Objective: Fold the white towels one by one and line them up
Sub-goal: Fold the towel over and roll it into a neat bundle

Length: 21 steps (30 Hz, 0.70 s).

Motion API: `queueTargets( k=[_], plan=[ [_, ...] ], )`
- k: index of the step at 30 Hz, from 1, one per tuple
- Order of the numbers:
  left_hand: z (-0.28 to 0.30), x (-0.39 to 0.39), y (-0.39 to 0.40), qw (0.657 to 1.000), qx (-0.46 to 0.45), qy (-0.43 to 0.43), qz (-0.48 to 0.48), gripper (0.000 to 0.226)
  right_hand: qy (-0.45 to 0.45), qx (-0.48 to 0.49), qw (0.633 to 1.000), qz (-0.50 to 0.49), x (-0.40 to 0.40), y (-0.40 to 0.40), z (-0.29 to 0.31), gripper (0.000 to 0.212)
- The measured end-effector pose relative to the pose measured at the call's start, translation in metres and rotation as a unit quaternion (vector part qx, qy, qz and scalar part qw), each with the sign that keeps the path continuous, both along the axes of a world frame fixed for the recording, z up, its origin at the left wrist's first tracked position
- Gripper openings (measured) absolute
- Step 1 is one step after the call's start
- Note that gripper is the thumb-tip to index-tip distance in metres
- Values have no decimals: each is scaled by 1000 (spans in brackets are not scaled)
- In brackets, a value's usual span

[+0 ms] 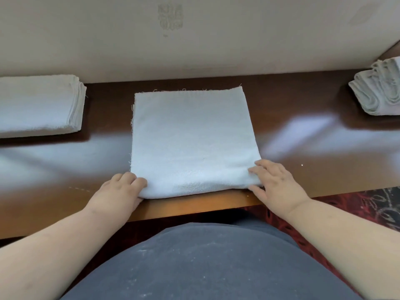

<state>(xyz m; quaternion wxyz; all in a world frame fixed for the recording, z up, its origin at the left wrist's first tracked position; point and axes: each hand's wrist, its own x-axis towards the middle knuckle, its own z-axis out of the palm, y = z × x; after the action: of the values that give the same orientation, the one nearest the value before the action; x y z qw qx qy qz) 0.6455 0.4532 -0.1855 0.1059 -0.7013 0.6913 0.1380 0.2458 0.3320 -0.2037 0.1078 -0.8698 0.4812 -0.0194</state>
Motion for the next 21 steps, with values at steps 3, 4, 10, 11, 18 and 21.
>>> queueTargets(
  k=[3, 4, 10, 11, 18, 21],
  plan=[
    [2, 4, 6, 1000, -12, -10, -9, 21, 177, 13, 983, 55, -17, 8, -3, 76],
    [3, 4, 8, 1000, -19, -10, -12, 19, 204, 14, 978, 38, -22, 11, -4, 79],
    [3, 3, 10, 998, -52, -12, -39, 46, 29, -94, 995, -12, -15, 5, -5, 77],
    [1, 2, 10, 998, -52, -10, -45, 48, 8, -108, 994, 9, -9, 1, -6, 81],
    [0, 1, 7, 993, -76, 0, -91, 31, 0, -132, 984, 122, -6, 3, -10, 41],
    [0, 5, 16, 986, -92, -3, -136, 39, -1, -114, 984, 139, -12, 12, -10, 39]
  ],
)
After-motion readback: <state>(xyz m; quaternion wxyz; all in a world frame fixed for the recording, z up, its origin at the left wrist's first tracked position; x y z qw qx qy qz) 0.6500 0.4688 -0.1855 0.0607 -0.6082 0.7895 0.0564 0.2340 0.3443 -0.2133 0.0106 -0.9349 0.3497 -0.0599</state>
